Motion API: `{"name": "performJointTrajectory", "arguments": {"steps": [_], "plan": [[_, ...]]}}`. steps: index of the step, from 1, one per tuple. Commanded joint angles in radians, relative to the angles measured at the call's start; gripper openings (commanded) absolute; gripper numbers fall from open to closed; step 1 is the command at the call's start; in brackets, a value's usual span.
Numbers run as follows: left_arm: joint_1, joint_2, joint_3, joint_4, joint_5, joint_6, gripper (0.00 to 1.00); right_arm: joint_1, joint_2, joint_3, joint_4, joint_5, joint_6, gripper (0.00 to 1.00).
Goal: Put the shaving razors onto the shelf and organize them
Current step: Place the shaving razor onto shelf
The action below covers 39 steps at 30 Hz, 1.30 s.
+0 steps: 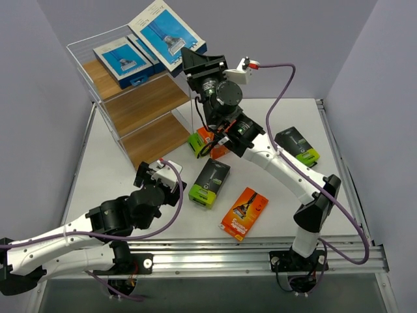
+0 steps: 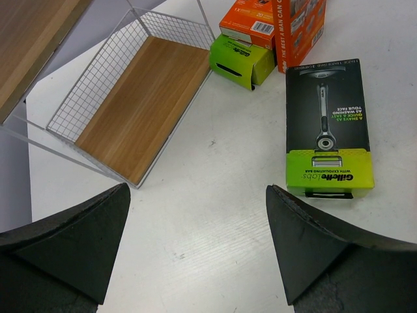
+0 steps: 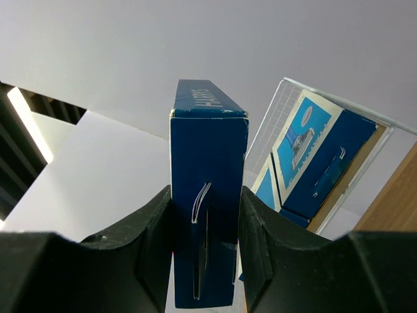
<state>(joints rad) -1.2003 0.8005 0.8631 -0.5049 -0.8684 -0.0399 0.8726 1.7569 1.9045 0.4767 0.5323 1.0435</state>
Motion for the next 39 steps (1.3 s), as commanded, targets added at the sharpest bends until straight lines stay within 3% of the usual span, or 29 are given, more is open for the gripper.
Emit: {"name": "performJointTrajectory", "arguments": {"steps": [1, 10, 28, 39], "plan": [[0.005, -0.006, 0.004, 0.019, -0.026, -0.002, 0.94, 0.017, 0.018, 0.074, 0.12, 0.145, 0.05, 0.0], [0.007, -0.015, -0.001, 0.02, -0.035, -0.002, 0.94, 0.02, 0.134, 0.195, 0.05, 0.173, 0.145, 0.0], [0.007, -0.034, 0.001, 0.017, -0.024, -0.003, 0.94, 0.022, 0.191, 0.214, -0.053, 0.247, 0.239, 0.01], [0.007, -0.046, -0.001, 0.017, -0.014, -0.003, 0.94, 0.017, 0.234, 0.255, -0.115, 0.267, 0.296, 0.07]]}}
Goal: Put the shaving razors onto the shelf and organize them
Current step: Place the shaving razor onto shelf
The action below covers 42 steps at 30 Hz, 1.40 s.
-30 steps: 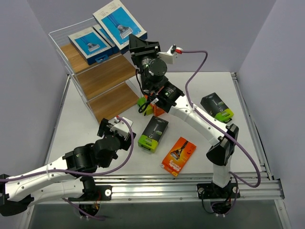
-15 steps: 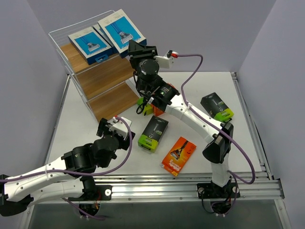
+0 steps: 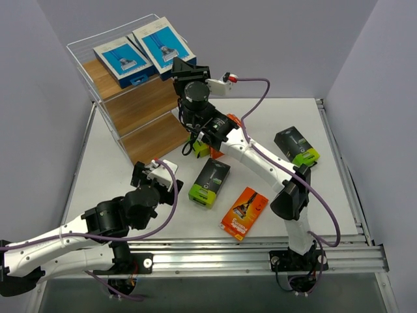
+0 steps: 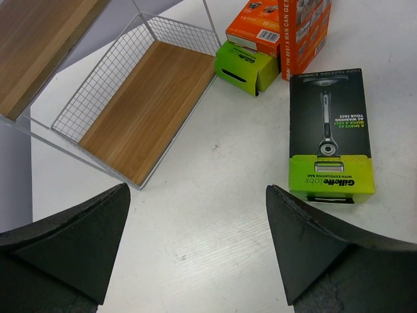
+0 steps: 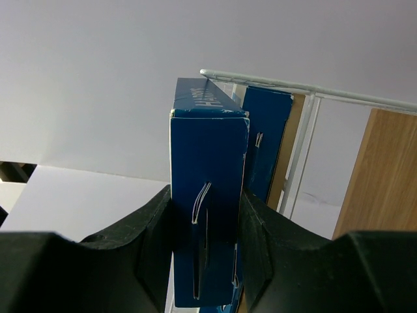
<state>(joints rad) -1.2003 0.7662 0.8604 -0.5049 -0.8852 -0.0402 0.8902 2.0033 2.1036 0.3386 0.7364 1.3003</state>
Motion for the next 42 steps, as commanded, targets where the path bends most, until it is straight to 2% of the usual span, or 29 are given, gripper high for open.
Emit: {"name": "performJointTrajectory", "arguments": {"steps": [1, 5, 9, 24, 34, 39, 42], "plan": [[0.007, -0.011, 0.002, 0.017, 0.005, -0.004, 0.94, 0.001, -0.012, 0.056, 0.02, 0.064, 0.048, 0.08], [0.007, -0.013, 0.002, 0.017, 0.006, -0.003, 0.94, 0.001, -0.009, 0.056, 0.017, 0.075, 0.059, 0.15], [0.007, -0.018, 0.0, 0.017, 0.008, -0.003, 0.94, 0.0, -0.003, 0.055, 0.034, 0.072, 0.054, 0.31], [0.007, -0.024, -0.004, 0.02, 0.008, 0.0, 0.94, -0.005, 0.002, 0.096, 0.12, 0.044, -0.053, 0.77], [0.021, -0.01, 0.003, 0.009, 0.035, -0.001, 0.94, -0.004, -0.06, 0.035, 0.1, 0.041, -0.055, 0.85], [0.027, -0.005, 0.003, 0.006, 0.042, -0.003, 0.94, -0.005, -0.097, -0.002, 0.113, 0.024, -0.076, 0.93], [0.031, -0.002, 0.005, 0.005, 0.046, -0.003, 0.94, -0.005, -0.121, -0.03, 0.111, 0.027, -0.07, 0.95]]}}
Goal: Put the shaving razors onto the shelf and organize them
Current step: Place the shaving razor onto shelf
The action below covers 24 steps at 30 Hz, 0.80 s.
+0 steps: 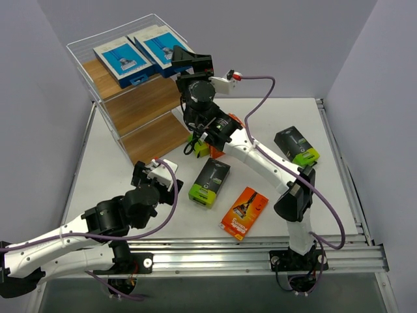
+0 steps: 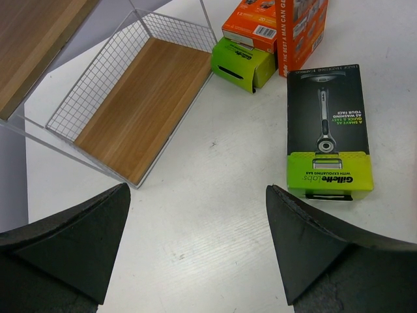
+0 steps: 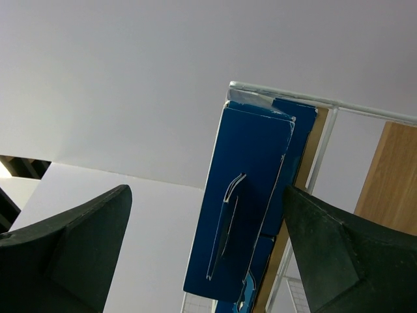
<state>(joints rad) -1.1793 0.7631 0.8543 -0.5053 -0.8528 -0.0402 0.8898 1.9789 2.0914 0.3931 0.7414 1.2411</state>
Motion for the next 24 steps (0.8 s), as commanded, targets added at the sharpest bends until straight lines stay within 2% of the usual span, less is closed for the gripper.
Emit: {"name": "performJointTrajectory", "arguments": {"steps": [1, 10, 16, 19, 20, 22, 23, 24], "plan": [[0.012, 0.002, 0.012, 0.004, 0.014, -0.003, 0.94, -0.003, -0.106, -0.045, 0.059, 0.024, -0.011, 0.95], [0.023, 0.013, 0.012, 0.001, 0.024, -0.001, 0.94, -0.003, -0.207, -0.168, 0.107, 0.016, -0.051, 0.95], [0.032, 0.03, 0.02, -0.01, 0.024, -0.009, 0.94, -0.005, -0.291, -0.266, 0.058, 0.029, -0.032, 0.9], [0.035, 0.022, 0.019, -0.009, 0.02, -0.009, 0.94, -0.005, -0.33, -0.312, 0.062, 0.029, -0.057, 0.78], [0.037, 0.021, 0.019, -0.009, 0.018, -0.009, 0.94, -0.005, -0.342, -0.323, 0.067, 0.015, -0.069, 0.66], [0.038, 0.016, 0.017, -0.007, 0.015, -0.009, 0.94, -0.005, -0.353, -0.338, 0.07, 0.006, -0.118, 0.53], [0.04, 0.016, 0.019, -0.007, 0.015, -0.009, 0.94, -0.006, -0.364, -0.343, 0.072, -0.005, -0.135, 0.37], [0.041, 0.016, 0.017, -0.006, 0.014, -0.009, 0.94, -0.006, -0.37, -0.347, 0.07, -0.01, -0.169, 0.29]]}}
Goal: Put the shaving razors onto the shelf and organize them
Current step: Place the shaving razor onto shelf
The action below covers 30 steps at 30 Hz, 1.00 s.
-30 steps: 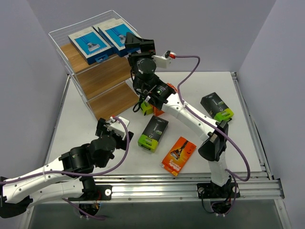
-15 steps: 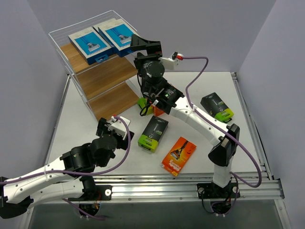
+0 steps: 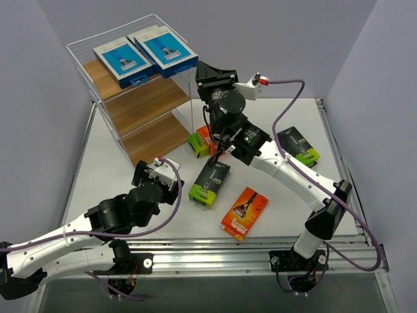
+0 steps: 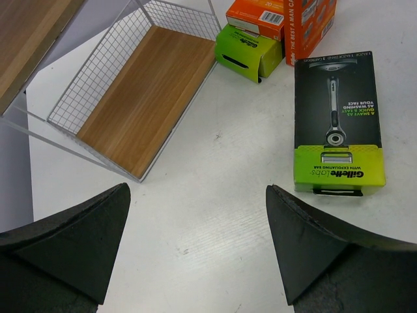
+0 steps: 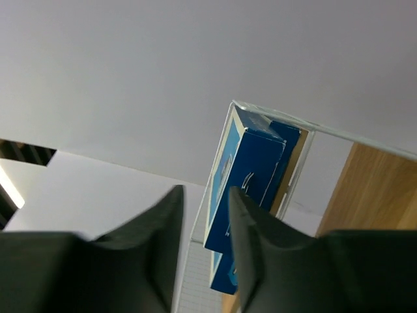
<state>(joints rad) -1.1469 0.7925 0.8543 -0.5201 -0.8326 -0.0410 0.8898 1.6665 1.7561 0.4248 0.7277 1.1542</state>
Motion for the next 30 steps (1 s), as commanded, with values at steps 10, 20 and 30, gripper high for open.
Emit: {"name": "performJointTrajectory", "arguments": {"steps": [10, 20, 30], "plan": [[0.021, 0.005, 0.02, 0.009, 0.004, -0.005, 0.94, -0.008, -0.011, 0.071, -0.08, -0.105, -0.194, 0.09], [0.029, 0.001, 0.019, 0.009, 0.01, -0.003, 0.94, -0.008, 0.107, 0.181, -0.119, -0.185, -0.192, 0.12], [0.03, -0.006, 0.02, 0.009, 0.018, -0.003, 0.94, -0.008, 0.165, 0.23, -0.11, -0.215, -0.183, 0.13]]}}
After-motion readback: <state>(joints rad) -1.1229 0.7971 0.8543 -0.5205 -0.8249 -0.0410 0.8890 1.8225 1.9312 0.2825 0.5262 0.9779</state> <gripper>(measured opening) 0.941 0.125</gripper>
